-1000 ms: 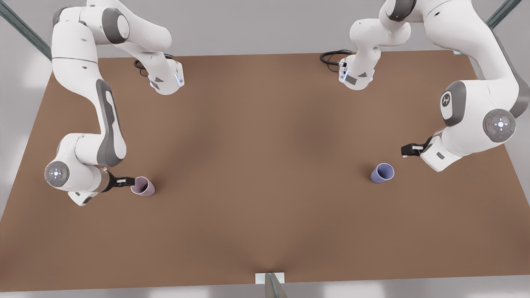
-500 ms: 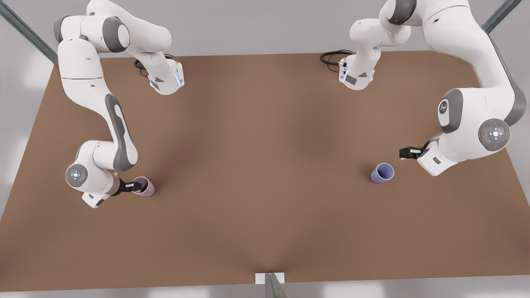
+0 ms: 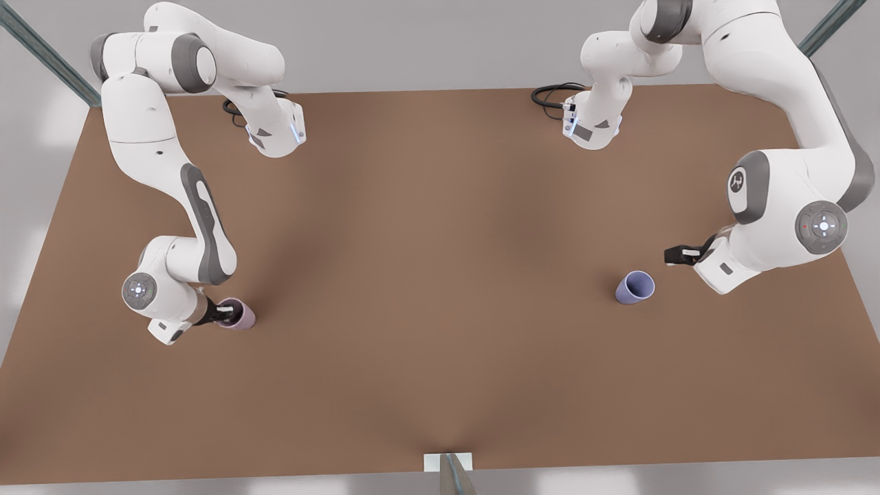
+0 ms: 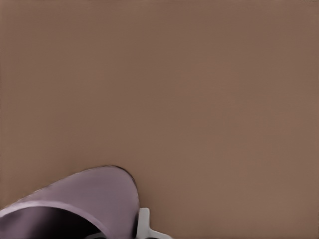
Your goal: Stack the cups, with the pink cup at the bottom and the purple cup at the top
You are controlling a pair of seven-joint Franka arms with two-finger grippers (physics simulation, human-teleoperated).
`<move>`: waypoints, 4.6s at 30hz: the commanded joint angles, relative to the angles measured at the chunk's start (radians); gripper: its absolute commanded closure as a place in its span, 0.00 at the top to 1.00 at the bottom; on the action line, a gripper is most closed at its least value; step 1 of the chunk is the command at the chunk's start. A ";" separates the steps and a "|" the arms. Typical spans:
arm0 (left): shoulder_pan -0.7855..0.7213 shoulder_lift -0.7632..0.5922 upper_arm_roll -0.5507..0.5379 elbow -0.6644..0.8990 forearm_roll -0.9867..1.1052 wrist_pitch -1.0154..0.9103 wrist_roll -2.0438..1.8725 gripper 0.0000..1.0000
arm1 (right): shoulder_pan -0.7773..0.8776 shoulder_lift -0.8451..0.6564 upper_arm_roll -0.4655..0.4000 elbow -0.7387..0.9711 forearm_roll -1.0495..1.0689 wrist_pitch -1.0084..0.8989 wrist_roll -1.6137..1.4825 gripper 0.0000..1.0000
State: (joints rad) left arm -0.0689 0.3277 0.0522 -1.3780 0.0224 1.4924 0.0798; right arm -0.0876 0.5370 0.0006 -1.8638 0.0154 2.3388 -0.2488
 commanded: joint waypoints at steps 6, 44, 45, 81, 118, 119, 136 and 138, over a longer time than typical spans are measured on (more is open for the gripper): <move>0.000 -0.003 0.001 0.000 0.001 -0.001 0.009 1.00 | 0.026 -0.075 0.012 0.003 -0.009 -0.036 -0.018 0.21; 0.009 0.097 0.084 -0.455 -0.055 0.591 0.061 1.00 | 0.772 0.492 0.154 0.945 -0.091 -0.323 1.427 0.32; 0.009 0.096 0.086 -0.478 -0.055 0.606 0.067 1.00 | 0.772 0.492 0.153 0.945 -0.089 -0.323 1.425 0.36; -0.025 0.033 -0.218 -0.286 -0.128 0.367 -0.463 0.21 | -0.061 -0.261 0.136 0.586 -0.068 -0.903 0.223 1.00; -0.336 0.255 -0.264 -0.081 -0.113 0.486 -1.086 0.21 | 0.008 -0.261 -0.010 0.615 -0.031 -0.811 0.187 1.00; -0.336 0.255 -0.264 -0.079 -0.113 0.473 -1.083 0.21 | 0.008 -0.262 -0.010 0.617 -0.031 -0.809 0.191 1.00; -0.336 0.289 -0.262 -0.079 -0.113 0.486 -1.080 0.21 | 0.006 -0.262 -0.010 0.623 -0.032 -0.800 0.192 1.00; -0.336 0.290 -0.262 -0.079 -0.113 0.486 -1.068 0.42 | 0.006 -0.262 -0.010 0.623 -0.031 -0.800 0.192 1.00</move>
State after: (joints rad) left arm -0.4051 0.6188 -0.2099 -1.4581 -0.0910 1.9770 -0.9483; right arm -0.0817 0.2758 -0.0091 -1.2419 -0.0168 1.5380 -0.0323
